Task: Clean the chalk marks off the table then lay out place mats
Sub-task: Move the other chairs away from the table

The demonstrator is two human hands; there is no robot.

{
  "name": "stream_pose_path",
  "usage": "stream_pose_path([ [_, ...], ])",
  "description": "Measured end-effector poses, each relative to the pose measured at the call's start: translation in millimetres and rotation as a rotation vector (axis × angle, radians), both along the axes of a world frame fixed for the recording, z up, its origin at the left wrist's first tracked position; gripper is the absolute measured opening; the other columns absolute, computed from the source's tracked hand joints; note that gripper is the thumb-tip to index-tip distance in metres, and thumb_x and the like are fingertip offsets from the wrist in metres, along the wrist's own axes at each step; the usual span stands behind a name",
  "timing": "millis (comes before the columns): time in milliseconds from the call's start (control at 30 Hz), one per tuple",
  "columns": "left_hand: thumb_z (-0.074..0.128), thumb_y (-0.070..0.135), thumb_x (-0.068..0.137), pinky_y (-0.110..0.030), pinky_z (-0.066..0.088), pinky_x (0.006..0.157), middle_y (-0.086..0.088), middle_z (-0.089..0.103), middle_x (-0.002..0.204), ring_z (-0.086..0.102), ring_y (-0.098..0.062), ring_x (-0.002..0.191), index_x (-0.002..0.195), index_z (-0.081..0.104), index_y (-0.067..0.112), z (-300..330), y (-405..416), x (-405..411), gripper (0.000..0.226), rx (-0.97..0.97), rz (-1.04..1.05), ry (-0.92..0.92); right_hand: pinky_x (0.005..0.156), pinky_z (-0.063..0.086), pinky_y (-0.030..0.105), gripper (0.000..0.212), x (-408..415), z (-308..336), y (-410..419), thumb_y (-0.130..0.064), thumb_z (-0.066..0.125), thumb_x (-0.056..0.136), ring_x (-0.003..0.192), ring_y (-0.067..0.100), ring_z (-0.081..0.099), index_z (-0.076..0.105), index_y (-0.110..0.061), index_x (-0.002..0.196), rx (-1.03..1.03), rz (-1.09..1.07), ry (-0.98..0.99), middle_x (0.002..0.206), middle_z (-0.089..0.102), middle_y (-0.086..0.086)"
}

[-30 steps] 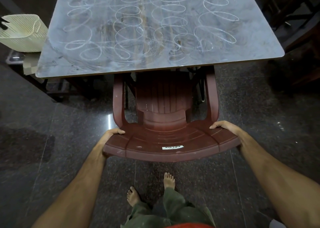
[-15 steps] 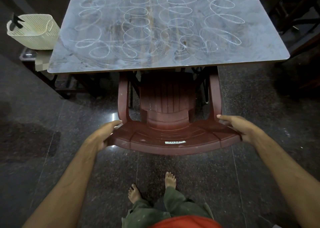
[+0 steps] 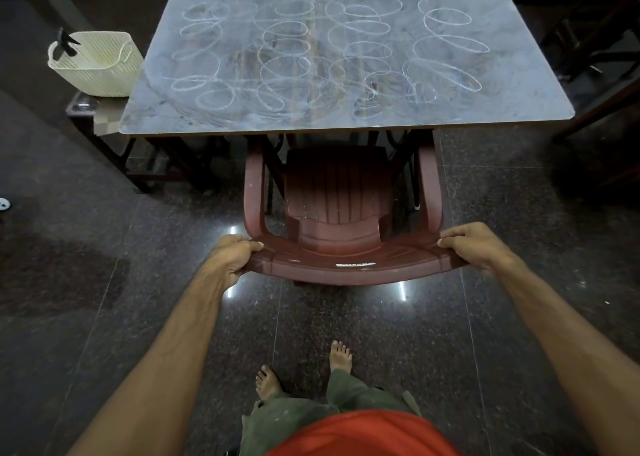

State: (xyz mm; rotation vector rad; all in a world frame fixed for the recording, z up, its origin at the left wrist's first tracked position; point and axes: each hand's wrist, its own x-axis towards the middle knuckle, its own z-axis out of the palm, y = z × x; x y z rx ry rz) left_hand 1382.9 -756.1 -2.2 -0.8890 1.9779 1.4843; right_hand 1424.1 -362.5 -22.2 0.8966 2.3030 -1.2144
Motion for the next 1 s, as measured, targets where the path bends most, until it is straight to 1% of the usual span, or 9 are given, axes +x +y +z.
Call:
stream_pose_path([
  [233, 0.056, -0.010, 0.090, -0.016, 0.046, 0.038, -0.014, 0.058, 0.073, 0.054, -0.019, 0.060, 0.076, 0.058, 0.001, 6.5, -7.2, 1.5, 0.018, -0.038, 0.019, 0.058, 0.061, 0.044, 0.023, 0.018, 9.4, -6.7, -13.7, -0.003, 0.071, 0.086, 0.069, 0.015, 0.055, 0.071, 0.010, 0.099, -0.011, -0.070, 0.047, 0.077, 0.065, 0.010],
  [367, 0.054, 0.000, 0.094, -0.016, 0.046, 0.036, -0.013, 0.058, 0.076, 0.054, -0.018, 0.060, 0.084, 0.062, 0.002, 1.5, -4.7, 5.3, 0.013, -0.102, 0.010, 0.093, 0.073, 0.044, 0.028, 0.027, 13.2, -6.0, -12.7, -0.018, 0.071, 0.090, 0.079, 0.020, 0.059, 0.072, 0.008, 0.099, 0.056, -0.003, 0.097, 0.086, 0.069, 0.012],
  [467, 0.052, 0.028, 0.101, -0.033, 0.058, 0.077, -0.018, 0.066, 0.111, 0.065, -0.031, 0.095, 0.119, 0.063, 0.003, -2.8, -8.3, 8.3, 0.033, -0.405, -0.282, 0.172, 0.088, 0.046, 0.030, 0.046, 28.0, 5.3, -13.5, -0.045, 0.067, 0.090, 0.109, 0.022, 0.064, 0.069, -0.010, 0.119, 0.174, 0.185, 0.195, 0.119, 0.069, 0.006],
  [533, 0.052, 0.047, 0.097, -0.038, 0.043, 0.102, -0.013, 0.058, 0.135, 0.055, -0.030, 0.122, 0.137, 0.054, 0.011, 2.2, -13.6, 16.6, 0.054, -0.509, -0.483, 0.313, 0.096, 0.040, 0.028, 0.070, 42.1, 16.2, -11.7, -0.063, 0.065, 0.083, 0.124, 0.016, 0.054, 0.057, -0.019, 0.137, 0.139, 0.333, 0.247, 0.138, 0.059, 0.001],
  [633, 0.054, 0.075, 0.080, -0.045, 0.025, 0.116, -0.001, 0.045, 0.149, 0.037, -0.025, 0.140, 0.146, 0.043, 0.026, 6.7, -25.6, 30.3, 0.083, -0.494, -0.897, 0.414, 0.117, 0.025, 0.041, 0.094, 58.9, 25.0, -6.4, -0.078, 0.063, 0.071, 0.146, 0.015, 0.025, 0.040, -0.031, 0.149, 0.280, 0.717, 0.149, 0.157, 0.034, -0.005],
  [700, 0.055, 0.081, 0.073, -0.053, -0.003, 0.119, 0.007, 0.028, 0.159, 0.015, -0.019, 0.150, 0.149, 0.037, 0.032, 0.1, -33.6, 36.3, 0.092, -0.703, -1.169, 0.447, 0.121, 0.015, 0.049, 0.091, 60.7, 24.7, -7.6, -0.069, 0.068, 0.075, 0.150, 0.020, 0.017, 0.035, -0.031, 0.151, 0.558, 0.917, 0.086, 0.158, 0.030, -0.007],
  [767, 0.060, 0.075, 0.075, -0.053, -0.008, 0.119, 0.010, 0.029, 0.158, 0.017, -0.014, 0.149, 0.148, 0.036, 0.033, -2.7, -34.2, 36.8, 0.088, -0.858, -1.301, 0.508, 0.115, 0.033, 0.045, 0.070, 54.0, 24.7, -17.7, -0.045, 0.072, 0.084, 0.140, 0.021, 0.036, 0.043, -0.028, 0.145, 0.715, 0.981, 0.121, 0.146, 0.046, -0.005],
  [867, 0.069, 0.051, 0.082, -0.044, 0.017, 0.120, 0.009, 0.055, 0.141, 0.046, -0.013, 0.134, 0.137, 0.053, 0.029, -7.1, -23.2, 38.3, 0.061, -0.929, -1.244, 0.672, 0.088, 0.054, 0.042, 0.037, 45.3, 27.9, -32.1, -0.010, 0.056, 0.093, 0.112, 0.019, 0.058, 0.060, -0.025, 0.127, 0.785, 0.943, 0.193, 0.120, 0.062, -0.004],
  [1000, 0.075, 0.015, 0.078, -0.039, 0.044, 0.099, 0.000, 0.074, 0.109, 0.067, -0.024, 0.104, 0.110, 0.074, 0.017, -14.8, -13.7, 49.5, 0.032, -0.957, -0.997, 0.833, 0.081, 0.054, 0.038, 0.030, 46.8, 24.6, -32.1, -0.007, 0.054, 0.092, 0.105, 0.020, 0.062, 0.064, -0.023, 0.116, 0.867, 0.921, 0.210, 0.112, 0.065, -0.003],
])
